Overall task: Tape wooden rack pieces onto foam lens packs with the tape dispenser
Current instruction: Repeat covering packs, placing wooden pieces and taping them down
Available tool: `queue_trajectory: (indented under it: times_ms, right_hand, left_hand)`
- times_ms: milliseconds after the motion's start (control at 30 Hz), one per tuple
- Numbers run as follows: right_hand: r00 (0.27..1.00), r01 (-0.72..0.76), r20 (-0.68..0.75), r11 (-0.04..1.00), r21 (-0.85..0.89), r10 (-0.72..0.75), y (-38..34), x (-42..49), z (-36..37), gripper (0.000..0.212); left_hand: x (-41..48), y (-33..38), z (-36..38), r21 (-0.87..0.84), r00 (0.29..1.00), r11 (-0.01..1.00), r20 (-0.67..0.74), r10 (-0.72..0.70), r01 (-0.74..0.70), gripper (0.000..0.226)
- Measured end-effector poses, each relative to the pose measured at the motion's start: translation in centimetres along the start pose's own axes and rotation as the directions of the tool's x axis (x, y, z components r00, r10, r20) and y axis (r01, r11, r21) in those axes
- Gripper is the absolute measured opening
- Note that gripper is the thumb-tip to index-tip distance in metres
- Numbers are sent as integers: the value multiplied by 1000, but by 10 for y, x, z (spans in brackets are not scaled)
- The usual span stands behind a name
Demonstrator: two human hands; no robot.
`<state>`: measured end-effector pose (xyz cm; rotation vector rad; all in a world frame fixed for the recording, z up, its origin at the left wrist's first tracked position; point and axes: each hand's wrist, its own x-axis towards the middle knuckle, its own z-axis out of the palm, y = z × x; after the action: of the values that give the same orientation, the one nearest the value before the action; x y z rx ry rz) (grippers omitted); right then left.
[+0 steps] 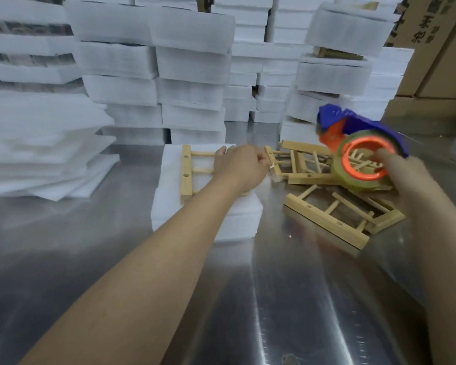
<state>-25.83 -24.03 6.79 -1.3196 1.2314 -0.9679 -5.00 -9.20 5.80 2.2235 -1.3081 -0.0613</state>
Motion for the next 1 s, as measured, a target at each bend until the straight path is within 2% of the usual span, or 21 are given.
queue_trajectory:
  times_ms: [67,133,200,333,400,433,467,500,533,567,600,633,700,733,833,900,1000]
  right_hand:
    - [995,-71,63,996,-54,74,3,2,3,25]
    - [987,-105,119,994,-28,108,6,3,7,39]
    - [987,-115,110,993,-22,117,9,5,11,56]
    - [996,-88,-8,947,-310,90,13,8,15,75]
    - [992,-21,-115,867,-497,-42,15,8,14,75]
    - [964,66,-174,819,-570,-199,15,6,14,71]
    - [892,203,-213,773,-601,-400,13,1,15,62]
    - [782,371,-226,726,-579,-580,10,-7,18,51]
    - [688,521,-226,686,-507,-689,7,-15,23,42]
    - [668,625,-195,684,-377,-718,4,-24,32,35]
    - [709,655,-122,713,-252,-694,4,-34,44,29]
    - [776,621,3,764,-174,-630,8,-41,58,25]
    - [839,535,244,822,-197,-487,20,-53,86,25]
    - [850,500,297,844,-195,-435,26,-56,98,29]
    - [891,303,344,953,34,-295,35,-59,116,42]
    - [902,202,356,967,155,-246,34,-57,118,39]
    - [909,211,327,962,174,-259,36,-54,122,30]
  left_hand:
    - [2,-1,0,38,1000,999,-4,4,-4,28]
    - [3,-1,0,60,1000,998,15,10,-11,29]
    - [2,-1,0,70,999,997,35,12,-15,32]
    - [1,-2,0,65,998,998,62,15,-19,38]
    - [1,-1,-1,53,998,998,63,15,-19,40]
    - [1,-1,-2,52,998,998,61,16,-19,40]
    - [2,0,-2,51,998,998,61,17,-20,40]
    - [2,0,-2,51,998,998,63,18,-21,41]
    - [2,0,-1,50,998,998,64,20,-23,40]
    - [2,0,-1,48,998,999,64,21,-24,40]
    - [2,-1,0,45,998,999,66,22,-25,40]
    - [3,-1,0,42,997,999,67,22,-25,40]
    - [3,-1,0,46,998,999,67,18,-21,40]
    - [4,-1,0,57,998,998,65,16,-20,39]
    - [3,0,0,88,998,996,65,16,-21,36]
    - [3,0,-1,104,997,994,81,17,-26,34]
    - [1,2,-2,186,996,982,94,9,-26,36]
